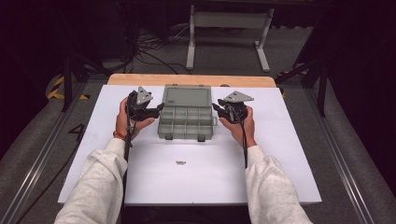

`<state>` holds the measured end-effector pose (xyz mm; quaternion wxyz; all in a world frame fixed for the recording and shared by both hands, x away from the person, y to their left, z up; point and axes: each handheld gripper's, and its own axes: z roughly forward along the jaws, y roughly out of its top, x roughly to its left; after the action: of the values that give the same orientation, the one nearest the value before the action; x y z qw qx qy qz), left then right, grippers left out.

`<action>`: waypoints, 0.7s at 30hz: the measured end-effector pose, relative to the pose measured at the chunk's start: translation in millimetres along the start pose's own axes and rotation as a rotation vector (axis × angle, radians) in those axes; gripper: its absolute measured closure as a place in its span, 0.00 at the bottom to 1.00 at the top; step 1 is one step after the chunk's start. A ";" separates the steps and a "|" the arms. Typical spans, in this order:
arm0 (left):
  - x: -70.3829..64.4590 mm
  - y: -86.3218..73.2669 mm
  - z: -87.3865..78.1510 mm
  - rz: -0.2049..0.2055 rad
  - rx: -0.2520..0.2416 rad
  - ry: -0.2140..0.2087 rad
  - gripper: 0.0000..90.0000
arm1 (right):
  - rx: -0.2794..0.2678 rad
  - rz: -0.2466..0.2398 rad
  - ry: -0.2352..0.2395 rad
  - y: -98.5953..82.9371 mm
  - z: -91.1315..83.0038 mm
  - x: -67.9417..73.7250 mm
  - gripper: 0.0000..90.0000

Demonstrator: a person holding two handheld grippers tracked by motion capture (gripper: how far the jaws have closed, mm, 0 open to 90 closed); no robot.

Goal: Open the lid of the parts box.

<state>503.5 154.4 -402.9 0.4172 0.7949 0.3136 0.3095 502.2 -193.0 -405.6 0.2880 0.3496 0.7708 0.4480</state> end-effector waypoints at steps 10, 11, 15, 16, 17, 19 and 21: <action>-8.3 1.2 -20.9 0.042 -0.075 -0.048 0.26 | -0.038 -0.029 0.029 -1.7 -18.5 3.9 0.68; -9.6 1.5 -23.3 0.051 -0.078 -0.047 0.26 | -0.040 -0.034 0.030 -1.9 -20.6 4.1 0.68; -14.5 1.7 -34.1 0.074 -0.107 -0.066 0.23 | -0.055 -0.038 0.040 -3.6 -28.6 5.0 0.63; -15.9 1.4 -37.2 0.074 -0.116 -0.080 0.23 | -0.058 -0.038 0.042 -4.1 -30.3 5.1 0.62; -17.4 1.1 -39.9 0.077 -0.126 -0.083 0.22 | -0.062 -0.038 0.048 -4.6 -32.5 5.5 0.59; -18.1 1.0 -43.3 0.082 -0.129 -0.088 0.22 | -0.066 -0.039 0.049 -5.0 -34.4 6.3 0.58; -19.7 -0.2 -49.1 0.090 -0.143 -0.096 0.21 | -0.073 -0.052 0.052 -6.4 -39.3 7.6 0.55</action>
<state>454.4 162.7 -385.1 0.4730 0.7903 0.2342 0.3111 466.1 -208.4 -395.3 0.2921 0.3070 0.7699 0.4771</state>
